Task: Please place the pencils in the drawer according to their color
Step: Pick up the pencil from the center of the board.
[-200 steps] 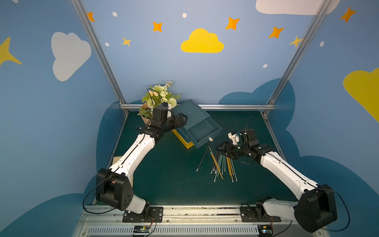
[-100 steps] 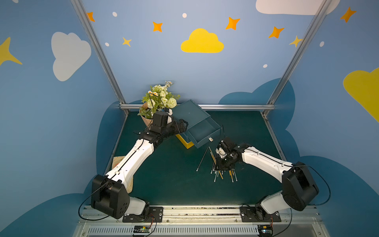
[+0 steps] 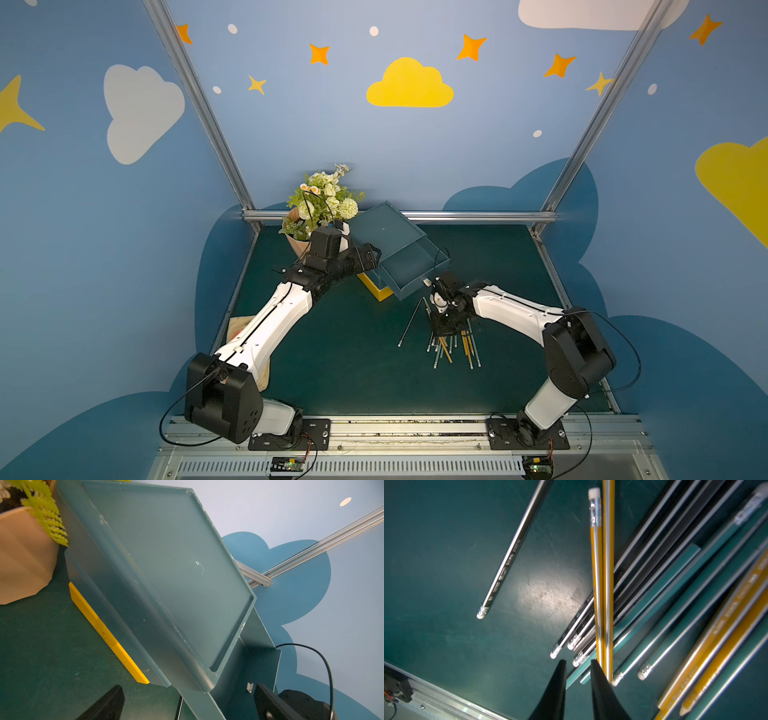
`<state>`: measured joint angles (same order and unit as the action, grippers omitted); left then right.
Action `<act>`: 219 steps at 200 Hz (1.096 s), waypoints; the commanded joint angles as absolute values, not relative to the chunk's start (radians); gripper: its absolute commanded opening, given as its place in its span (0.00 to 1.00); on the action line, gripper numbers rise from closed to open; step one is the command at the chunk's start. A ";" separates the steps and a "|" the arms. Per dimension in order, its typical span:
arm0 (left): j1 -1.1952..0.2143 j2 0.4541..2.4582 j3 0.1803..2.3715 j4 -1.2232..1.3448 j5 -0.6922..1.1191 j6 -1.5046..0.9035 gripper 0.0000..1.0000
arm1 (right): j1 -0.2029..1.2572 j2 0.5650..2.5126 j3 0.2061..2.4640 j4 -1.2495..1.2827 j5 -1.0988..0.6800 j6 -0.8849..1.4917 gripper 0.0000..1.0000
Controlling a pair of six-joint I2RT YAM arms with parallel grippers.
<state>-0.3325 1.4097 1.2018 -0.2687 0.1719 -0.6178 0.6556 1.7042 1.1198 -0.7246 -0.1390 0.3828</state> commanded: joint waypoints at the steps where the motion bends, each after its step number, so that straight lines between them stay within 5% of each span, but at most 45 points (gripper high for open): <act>1: -0.334 1.406 1.197 -0.259 0.178 -0.614 1.00 | 0.656 1.734 1.135 -0.729 -0.132 0.370 0.24; 159: -0.333 1.407 1.201 -0.252 0.176 -0.608 1.00 | 0.650 1.795 1.084 -0.703 -0.094 0.360 0.24; 219: -0.334 1.410 1.193 -0.245 0.175 -0.618 1.00 | 0.654 1.801 1.079 -0.702 -0.109 0.353 0.10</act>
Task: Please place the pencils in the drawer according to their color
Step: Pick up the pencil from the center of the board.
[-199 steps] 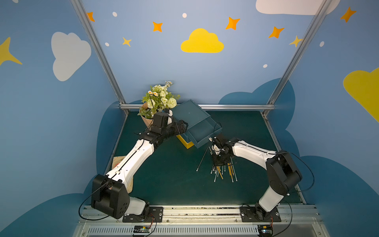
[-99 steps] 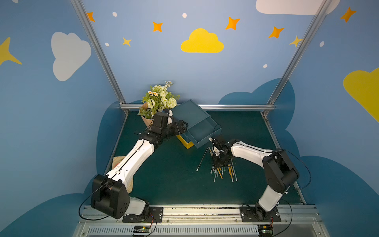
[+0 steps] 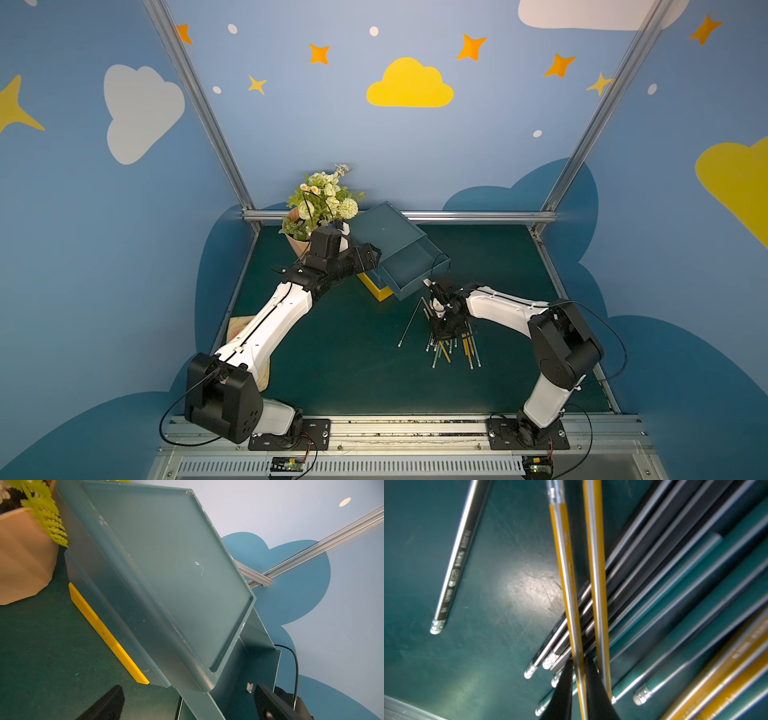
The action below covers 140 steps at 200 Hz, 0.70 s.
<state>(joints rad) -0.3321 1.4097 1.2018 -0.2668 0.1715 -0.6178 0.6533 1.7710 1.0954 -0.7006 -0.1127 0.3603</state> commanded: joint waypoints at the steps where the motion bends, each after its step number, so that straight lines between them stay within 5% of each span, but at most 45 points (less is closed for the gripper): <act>1: -0.334 1.410 1.193 -0.245 0.175 -0.618 1.00 | 0.654 1.801 1.079 -0.701 -0.109 0.352 0.09; 31: -0.332 1.410 1.190 -0.244 0.176 -0.620 1.00 | 0.653 1.796 1.072 -0.701 -0.117 0.350 0.00; 140: -0.332 1.421 1.193 -0.234 0.178 -0.625 1.00 | 0.650 1.591 1.072 -0.778 -0.192 0.396 0.00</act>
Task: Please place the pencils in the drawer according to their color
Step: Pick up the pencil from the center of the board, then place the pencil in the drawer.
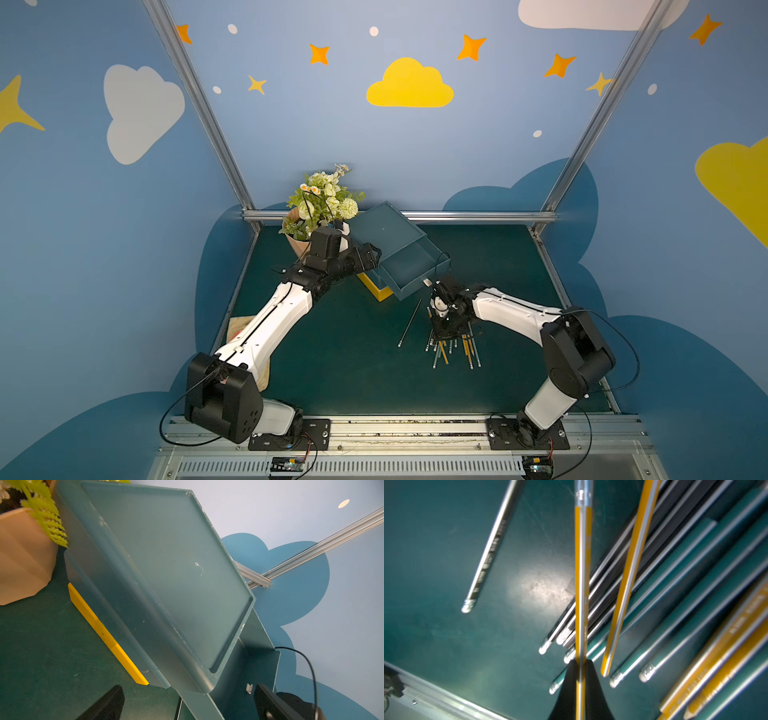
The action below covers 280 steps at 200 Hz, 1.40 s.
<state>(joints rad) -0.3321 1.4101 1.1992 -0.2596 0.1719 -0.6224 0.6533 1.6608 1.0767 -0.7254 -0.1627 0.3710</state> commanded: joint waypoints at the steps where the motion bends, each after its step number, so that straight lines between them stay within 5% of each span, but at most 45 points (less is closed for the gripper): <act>1: -0.333 1.422 1.193 -0.234 0.178 -0.625 1.00 | 0.650 1.589 1.071 -0.779 -0.192 0.397 0.00; 157: -0.334 1.470 1.267 -0.222 0.184 -0.633 1.00 | 0.492 1.078 1.157 -0.991 -0.258 0.507 0.00; 229: -0.334 1.490 1.280 -0.227 0.193 -0.637 1.00 | 0.466 1.259 1.337 -0.649 -0.395 0.709 0.00; 280: -0.335 1.499 1.285 -0.233 0.193 -0.634 1.00 | 0.475 1.410 1.387 -0.384 -0.324 0.890 0.00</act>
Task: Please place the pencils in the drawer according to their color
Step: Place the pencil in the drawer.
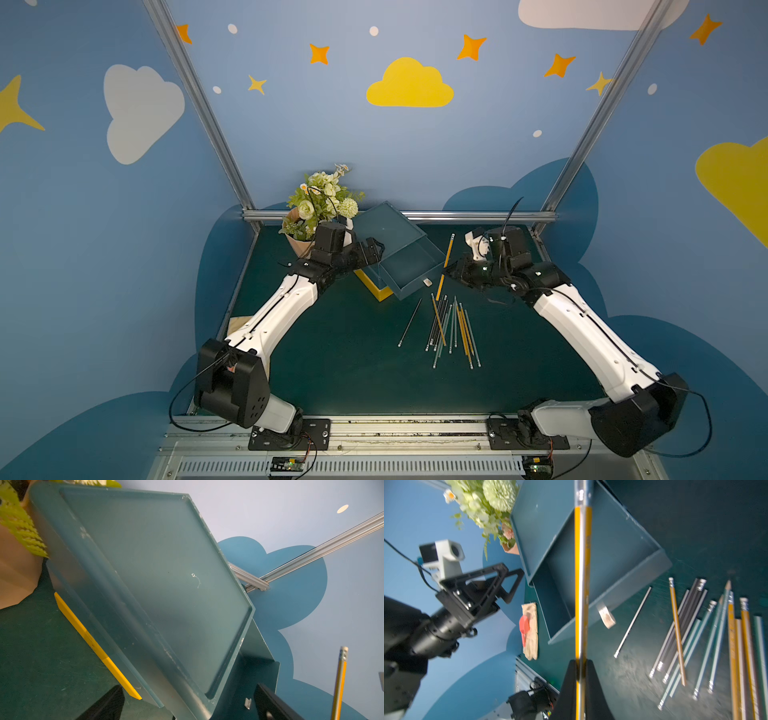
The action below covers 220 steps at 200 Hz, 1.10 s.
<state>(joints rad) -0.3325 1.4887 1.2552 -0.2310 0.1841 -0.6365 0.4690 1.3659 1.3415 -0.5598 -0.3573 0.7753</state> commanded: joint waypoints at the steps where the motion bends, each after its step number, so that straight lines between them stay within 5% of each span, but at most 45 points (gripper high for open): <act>1: -0.335 1.499 1.285 -0.233 0.193 -0.634 1.00 | 0.475 1.412 1.388 -0.381 -0.322 0.892 0.00; 108: -0.337 1.528 1.282 -0.218 0.192 -0.638 1.00 | 0.537 1.661 1.519 -0.301 -0.273 0.933 0.00; 220: -0.336 1.541 1.279 -0.203 0.192 -0.638 1.00 | 0.628 1.665 1.423 -0.326 -0.294 0.950 0.00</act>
<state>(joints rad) -0.3351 1.5265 1.2552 -0.2226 0.1841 -0.6365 0.6182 1.6733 1.4288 -0.3187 -0.2798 0.9436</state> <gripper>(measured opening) 0.999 0.078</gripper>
